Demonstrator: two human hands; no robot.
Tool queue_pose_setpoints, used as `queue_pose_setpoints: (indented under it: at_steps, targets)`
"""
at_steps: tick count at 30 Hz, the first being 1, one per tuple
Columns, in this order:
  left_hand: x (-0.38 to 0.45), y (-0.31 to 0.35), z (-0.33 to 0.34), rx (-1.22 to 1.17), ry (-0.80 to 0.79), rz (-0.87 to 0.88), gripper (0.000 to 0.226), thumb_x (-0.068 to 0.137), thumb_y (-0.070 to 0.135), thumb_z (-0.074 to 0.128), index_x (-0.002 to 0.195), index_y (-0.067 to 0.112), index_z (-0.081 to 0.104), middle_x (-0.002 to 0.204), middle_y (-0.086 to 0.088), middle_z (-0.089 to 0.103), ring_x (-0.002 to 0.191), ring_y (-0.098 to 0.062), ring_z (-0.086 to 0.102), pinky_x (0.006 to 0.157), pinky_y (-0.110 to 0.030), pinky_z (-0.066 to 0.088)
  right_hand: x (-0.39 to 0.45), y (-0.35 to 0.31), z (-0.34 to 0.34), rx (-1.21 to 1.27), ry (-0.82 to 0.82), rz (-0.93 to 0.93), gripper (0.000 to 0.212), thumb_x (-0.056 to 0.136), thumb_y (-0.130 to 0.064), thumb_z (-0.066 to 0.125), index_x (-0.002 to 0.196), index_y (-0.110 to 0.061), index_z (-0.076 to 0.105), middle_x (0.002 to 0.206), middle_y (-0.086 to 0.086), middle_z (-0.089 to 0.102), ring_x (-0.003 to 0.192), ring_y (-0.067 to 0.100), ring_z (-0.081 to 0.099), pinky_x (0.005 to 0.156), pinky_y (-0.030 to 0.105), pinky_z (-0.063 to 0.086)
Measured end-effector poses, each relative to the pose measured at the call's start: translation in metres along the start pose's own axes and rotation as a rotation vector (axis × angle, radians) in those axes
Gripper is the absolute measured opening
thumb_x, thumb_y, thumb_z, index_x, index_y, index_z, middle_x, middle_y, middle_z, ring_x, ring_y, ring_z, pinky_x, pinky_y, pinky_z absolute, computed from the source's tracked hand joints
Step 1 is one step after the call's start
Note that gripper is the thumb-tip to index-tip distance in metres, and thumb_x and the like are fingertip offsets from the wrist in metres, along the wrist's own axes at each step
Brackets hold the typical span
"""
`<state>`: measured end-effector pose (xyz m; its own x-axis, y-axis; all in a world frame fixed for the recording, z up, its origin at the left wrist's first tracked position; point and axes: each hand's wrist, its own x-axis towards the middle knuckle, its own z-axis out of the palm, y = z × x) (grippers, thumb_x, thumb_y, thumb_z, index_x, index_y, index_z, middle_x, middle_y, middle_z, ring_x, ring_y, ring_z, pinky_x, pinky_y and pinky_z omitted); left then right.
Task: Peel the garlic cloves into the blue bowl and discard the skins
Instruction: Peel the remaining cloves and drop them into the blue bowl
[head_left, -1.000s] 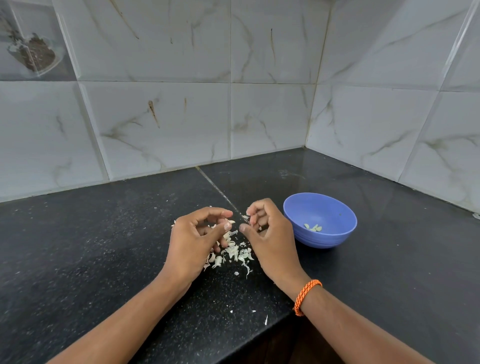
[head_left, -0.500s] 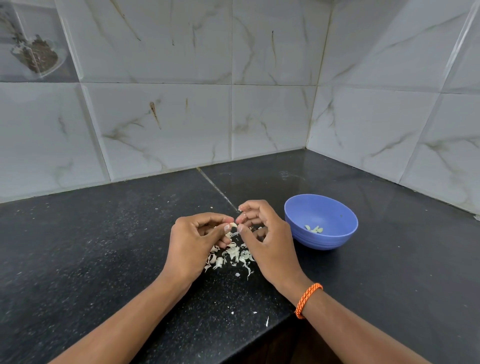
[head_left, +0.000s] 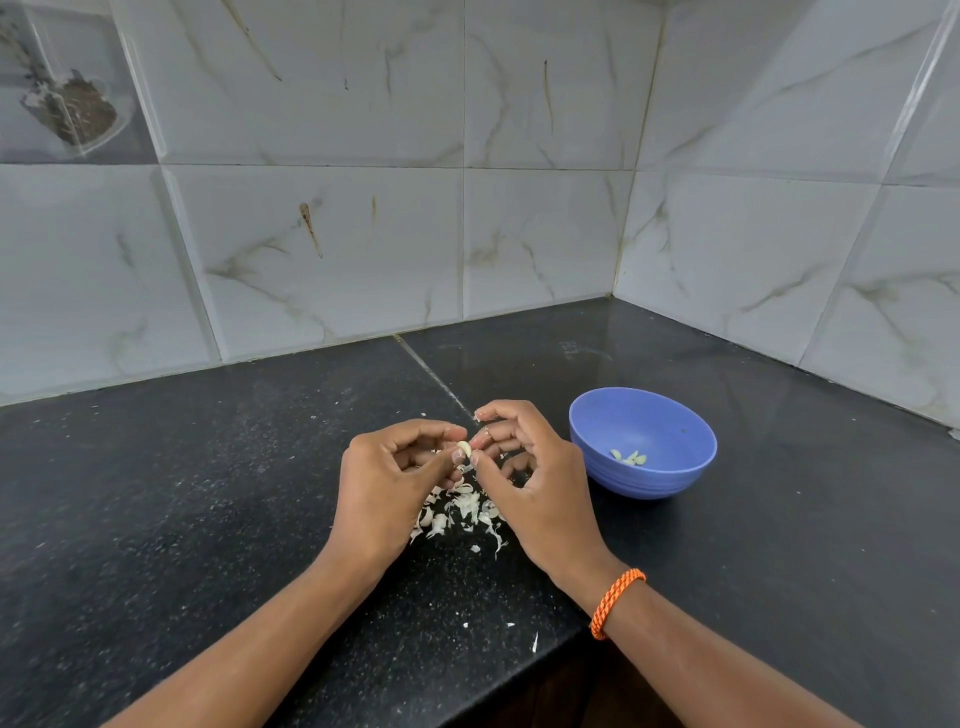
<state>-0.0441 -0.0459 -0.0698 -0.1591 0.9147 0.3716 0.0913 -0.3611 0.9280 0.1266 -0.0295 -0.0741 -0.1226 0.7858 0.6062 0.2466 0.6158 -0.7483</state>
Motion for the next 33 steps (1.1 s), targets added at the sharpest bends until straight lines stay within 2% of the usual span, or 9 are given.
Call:
queue_pose_setpoints:
  at_steps: [5, 10, 16, 23, 29, 33]
  targets:
    - [-0.001, 0.0015, 0.0015, -0.017, -0.01, -0.002, 0.013, 0.087, 0.008, 0.086, 0.099, 0.01, 0.083, 0.088, -0.009, 0.081, 0.075, -0.027, 0.079, 0.072, -0.028, 0.065, 0.0, -0.0002, 0.0006, -0.018, 0.0, -0.008, 0.032, 0.096, -0.014, 0.079, 0.124, -0.022, 0.067, 0.096, -0.009, 0.076, 0.09, 0.014, 0.074, 0.069, 0.024, 0.059]
    - [-0.0012, 0.0011, 0.0018, -0.014, -0.015, -0.027, 0.013, 0.085, 0.007, 0.087, 0.098, 0.009, 0.084, 0.088, -0.008, 0.083, 0.082, -0.027, 0.082, 0.078, -0.032, 0.067, 0.0003, 0.0031, 0.001, -0.036, 0.0, -0.004, 0.033, 0.096, -0.013, 0.079, 0.125, -0.022, 0.066, 0.094, -0.008, 0.076, 0.087, 0.013, 0.075, 0.071, 0.031, 0.064]
    - [-0.0023, -0.0006, 0.0034, -0.001, -0.044, -0.04, 0.014, 0.085, 0.011, 0.087, 0.099, 0.01, 0.085, 0.089, -0.006, 0.083, 0.085, -0.025, 0.082, 0.082, -0.034, 0.067, 0.0006, 0.0041, 0.0014, -0.062, 0.015, -0.009, 0.035, 0.094, -0.011, 0.079, 0.124, -0.024, 0.066, 0.088, -0.009, 0.075, 0.085, 0.012, 0.074, 0.074, 0.031, 0.062]
    - [-0.0029, -0.0004, 0.0028, 0.015, -0.053, -0.034, 0.012, 0.087, 0.005, 0.086, 0.098, 0.01, 0.085, 0.088, -0.006, 0.083, 0.085, -0.023, 0.082, 0.083, -0.032, 0.067, 0.0006, 0.0033, 0.0043, -0.115, 0.013, -0.08, 0.036, 0.091, -0.005, 0.077, 0.116, -0.021, 0.057, 0.081, -0.007, 0.069, 0.072, 0.018, 0.068, 0.065, 0.031, 0.057]
    - [-0.0054, 0.0006, 0.0044, 0.096, -0.062, 0.024, 0.012, 0.09, 0.004, 0.084, 0.097, 0.014, 0.085, 0.087, 0.0, 0.083, 0.083, -0.019, 0.082, 0.08, -0.028, 0.065, 0.0006, 0.0044, 0.0038, -0.142, 0.042, -0.095, 0.035, 0.09, -0.003, 0.078, 0.111, -0.02, 0.056, 0.076, -0.008, 0.066, 0.067, 0.018, 0.065, 0.062, 0.029, 0.055]
    - [-0.0052, 0.0012, 0.004, 0.088, -0.058, 0.023, 0.013, 0.09, 0.003, 0.084, 0.097, 0.013, 0.086, 0.088, 0.001, 0.084, 0.084, -0.018, 0.082, 0.08, -0.026, 0.065, 0.0005, 0.005, 0.0053, -0.155, 0.042, -0.1, 0.037, 0.091, -0.001, 0.074, 0.109, -0.022, 0.05, 0.074, -0.005, 0.061, 0.062, 0.022, 0.06, 0.058, 0.036, 0.052]
